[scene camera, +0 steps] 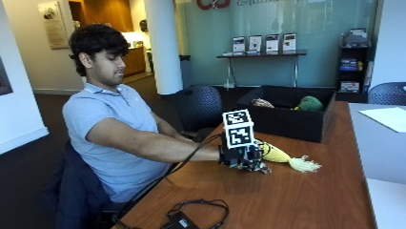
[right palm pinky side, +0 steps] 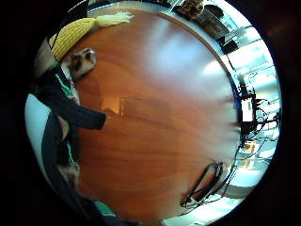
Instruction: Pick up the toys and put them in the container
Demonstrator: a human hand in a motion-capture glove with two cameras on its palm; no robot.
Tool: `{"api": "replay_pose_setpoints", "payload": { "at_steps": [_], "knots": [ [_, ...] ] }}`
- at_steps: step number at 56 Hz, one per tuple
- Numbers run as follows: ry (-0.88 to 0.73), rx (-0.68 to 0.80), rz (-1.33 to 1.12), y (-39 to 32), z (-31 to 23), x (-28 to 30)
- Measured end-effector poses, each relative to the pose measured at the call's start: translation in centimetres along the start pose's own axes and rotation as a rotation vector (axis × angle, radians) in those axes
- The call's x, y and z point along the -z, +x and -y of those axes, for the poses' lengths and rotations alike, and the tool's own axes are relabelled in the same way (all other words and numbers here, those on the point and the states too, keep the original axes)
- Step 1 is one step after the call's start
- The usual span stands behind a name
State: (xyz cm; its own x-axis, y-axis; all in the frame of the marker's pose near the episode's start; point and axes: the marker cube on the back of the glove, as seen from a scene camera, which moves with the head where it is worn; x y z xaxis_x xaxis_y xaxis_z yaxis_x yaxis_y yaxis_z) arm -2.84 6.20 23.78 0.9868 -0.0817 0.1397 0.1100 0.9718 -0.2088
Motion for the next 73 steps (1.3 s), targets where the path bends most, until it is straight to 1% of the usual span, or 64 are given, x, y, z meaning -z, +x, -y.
{"api": "replay_pose_setpoints", "payload": {
  "at_steps": [9,14,18,24,38,47,53,59,66,73],
  "knots": [
    [0.031,-0.045,-0.036,-0.5,1.2,5.7],
    [0.079,-0.035,-0.091,-2.3,2.3,9.8],
    [0.121,-0.014,-0.074,-3.9,3.2,13.1],
    [0.198,0.034,-0.061,-8.3,5.3,17.1],
    [0.255,0.184,-0.088,-20.9,10.5,22.7],
    [0.255,0.281,-0.071,-27.9,13.4,23.0],
    [0.21,0.316,-0.051,-31.9,15.3,21.2],
    [0.141,0.327,-0.055,-35.1,16.8,18.2],
    [-0.002,0.314,-0.102,-36.1,17.9,14.6],
    [-0.064,0.287,-0.136,-34.9,18.1,12.7]
  ]
}}
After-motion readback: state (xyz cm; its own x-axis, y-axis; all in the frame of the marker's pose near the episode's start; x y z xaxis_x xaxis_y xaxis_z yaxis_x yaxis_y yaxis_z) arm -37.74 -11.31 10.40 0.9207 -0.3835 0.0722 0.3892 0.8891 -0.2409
